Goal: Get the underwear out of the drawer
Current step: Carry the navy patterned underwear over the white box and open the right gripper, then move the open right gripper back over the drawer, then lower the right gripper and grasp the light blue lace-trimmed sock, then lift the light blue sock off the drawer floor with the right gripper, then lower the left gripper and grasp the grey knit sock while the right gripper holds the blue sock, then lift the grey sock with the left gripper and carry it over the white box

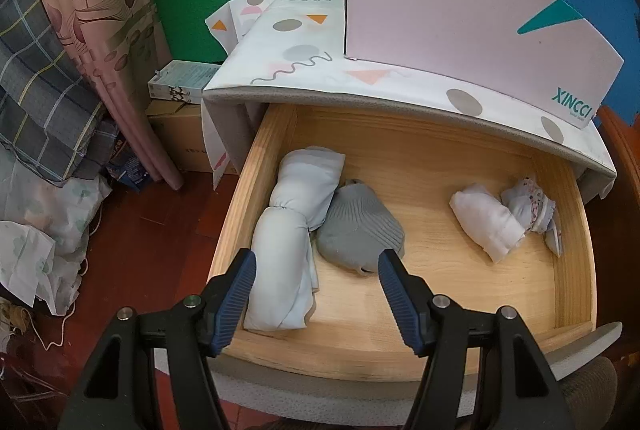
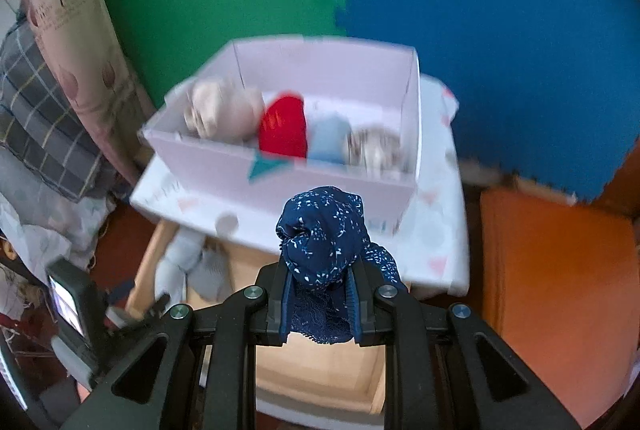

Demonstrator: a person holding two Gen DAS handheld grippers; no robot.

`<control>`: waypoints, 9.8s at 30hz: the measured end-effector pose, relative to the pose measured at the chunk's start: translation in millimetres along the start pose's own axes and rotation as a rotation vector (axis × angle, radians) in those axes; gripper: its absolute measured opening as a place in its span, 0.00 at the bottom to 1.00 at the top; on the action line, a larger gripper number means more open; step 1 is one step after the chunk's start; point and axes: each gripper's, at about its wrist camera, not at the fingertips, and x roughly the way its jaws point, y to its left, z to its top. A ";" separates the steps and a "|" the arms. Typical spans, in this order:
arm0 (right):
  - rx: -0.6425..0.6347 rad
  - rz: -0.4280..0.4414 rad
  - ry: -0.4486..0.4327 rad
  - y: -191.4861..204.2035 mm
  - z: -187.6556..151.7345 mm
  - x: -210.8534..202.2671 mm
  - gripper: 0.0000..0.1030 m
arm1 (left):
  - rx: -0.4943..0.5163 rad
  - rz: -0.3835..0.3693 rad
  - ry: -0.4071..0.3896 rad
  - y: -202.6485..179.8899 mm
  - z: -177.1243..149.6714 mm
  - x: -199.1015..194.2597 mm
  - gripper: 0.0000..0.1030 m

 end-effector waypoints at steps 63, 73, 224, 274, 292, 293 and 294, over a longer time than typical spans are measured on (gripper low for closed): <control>-0.229 0.077 0.270 -27.4 -99.0 123.2 0.34 | -0.113 0.105 -0.022 18.5 -1.6 -3.0 0.63; -0.353 0.004 0.336 -14.1 -118.9 189.9 0.34 | -0.114 0.096 -0.012 19.2 -1.7 -1.5 0.63; 0.174 0.138 0.719 -104.5 -216.4 259.1 0.30 | 0.073 0.000 0.478 -55.0 55.5 157.3 0.64; 0.195 0.107 0.706 -97.1 -210.4 255.0 0.30 | 0.193 -0.097 0.370 -46.6 26.7 47.5 0.29; 0.188 0.093 0.702 -95.8 -209.0 252.7 0.30 | 0.190 -0.173 0.135 -35.9 88.4 -80.1 0.29; 0.189 0.091 0.699 -95.3 -208.5 251.9 0.30 | 0.186 -0.177 0.108 -34.8 97.5 -90.7 0.29; 0.190 0.090 0.698 -95.2 -208.2 251.3 0.30 | 0.183 -0.178 0.091 -35.4 102.2 -93.5 0.29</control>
